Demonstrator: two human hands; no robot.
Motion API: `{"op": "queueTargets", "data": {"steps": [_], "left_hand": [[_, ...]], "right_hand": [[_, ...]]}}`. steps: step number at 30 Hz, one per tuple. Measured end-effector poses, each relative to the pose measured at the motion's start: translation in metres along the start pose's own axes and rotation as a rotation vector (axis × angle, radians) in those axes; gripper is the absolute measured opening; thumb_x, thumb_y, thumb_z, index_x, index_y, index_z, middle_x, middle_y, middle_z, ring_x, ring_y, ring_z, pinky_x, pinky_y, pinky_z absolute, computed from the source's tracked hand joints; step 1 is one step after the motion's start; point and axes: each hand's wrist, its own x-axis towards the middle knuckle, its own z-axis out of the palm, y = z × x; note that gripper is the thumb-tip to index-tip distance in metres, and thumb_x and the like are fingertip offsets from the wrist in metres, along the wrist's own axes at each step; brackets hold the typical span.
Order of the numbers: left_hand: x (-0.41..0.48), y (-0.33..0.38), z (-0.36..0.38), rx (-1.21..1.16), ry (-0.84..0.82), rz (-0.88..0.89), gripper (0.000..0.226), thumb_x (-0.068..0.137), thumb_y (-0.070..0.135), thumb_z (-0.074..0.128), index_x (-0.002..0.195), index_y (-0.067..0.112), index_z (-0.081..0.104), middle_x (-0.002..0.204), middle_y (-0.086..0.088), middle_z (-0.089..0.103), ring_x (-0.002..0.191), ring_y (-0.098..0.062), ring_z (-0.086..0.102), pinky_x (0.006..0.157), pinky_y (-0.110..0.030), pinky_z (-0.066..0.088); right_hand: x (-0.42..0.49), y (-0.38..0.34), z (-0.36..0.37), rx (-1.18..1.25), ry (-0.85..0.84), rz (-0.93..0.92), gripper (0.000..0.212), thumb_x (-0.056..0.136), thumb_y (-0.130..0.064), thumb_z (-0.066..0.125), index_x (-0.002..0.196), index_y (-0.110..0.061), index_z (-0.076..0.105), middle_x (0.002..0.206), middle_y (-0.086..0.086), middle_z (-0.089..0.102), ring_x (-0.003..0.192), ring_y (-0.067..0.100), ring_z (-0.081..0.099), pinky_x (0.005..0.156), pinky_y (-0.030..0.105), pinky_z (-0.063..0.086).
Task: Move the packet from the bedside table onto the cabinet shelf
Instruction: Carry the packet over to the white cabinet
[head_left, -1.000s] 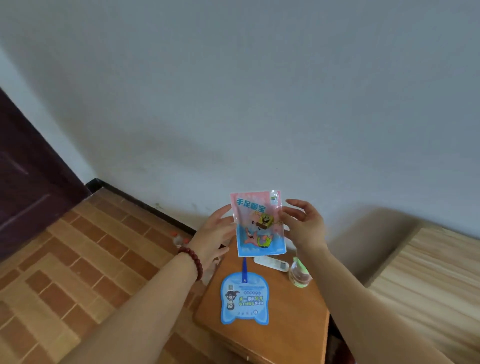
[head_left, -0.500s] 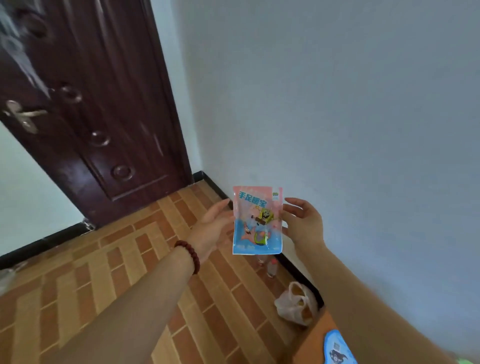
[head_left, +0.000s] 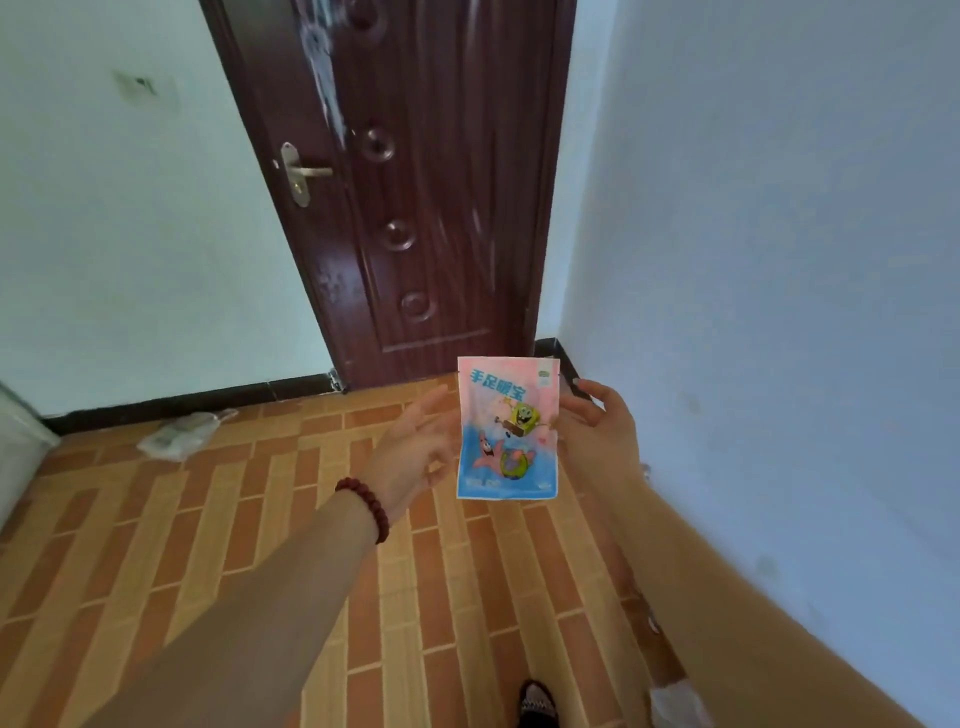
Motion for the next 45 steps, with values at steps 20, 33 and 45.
{"op": "queueTargets", "data": {"steps": [20, 33, 45], "left_hand": [[0.152, 0.087, -0.185, -0.294, 0.537, 0.009, 0.046, 0.082, 0.004, 0.054, 0.118, 0.033, 0.054, 0.099, 0.005, 0.068, 0.085, -0.014, 0.061, 0.069, -0.029, 0.042], [0.133, 0.101, -0.42, -0.439, 0.767, 0.048, 0.046, 0.082, 0.005, 0.056, 0.116, 0.036, 0.054, 0.097, 0.011, 0.07, 0.084, -0.011, 0.059, 0.071, -0.028, 0.041], [0.056, 0.097, -0.583, -0.485, 0.993, 0.107, 0.05, 0.08, 0.003, 0.053, 0.12, 0.032, 0.052, 0.108, 0.013, 0.068, 0.1, -0.014, 0.059, 0.081, -0.033, 0.04]], "right_hand": [[0.222, 0.006, 0.278, 0.006, -0.571, 0.085, 0.044, 0.081, 0.008, 0.06, 0.118, -0.01, 0.045, 0.097, 0.004, 0.066, 0.083, 0.015, 0.065, 0.069, 0.027, 0.056], [0.18, 0.031, 0.547, -0.045, -0.801, 0.185, 0.045, 0.077, 0.004, 0.061, 0.115, -0.018, 0.05, 0.094, -0.008, 0.07, 0.09, 0.02, 0.069, 0.072, 0.036, 0.054], [0.082, 0.047, 0.736, -0.067, -1.03, 0.187, 0.038, 0.078, 0.007, 0.056, 0.1, -0.024, 0.053, 0.091, -0.009, 0.069, 0.085, 0.013, 0.068, 0.065, 0.027, 0.052]]}}
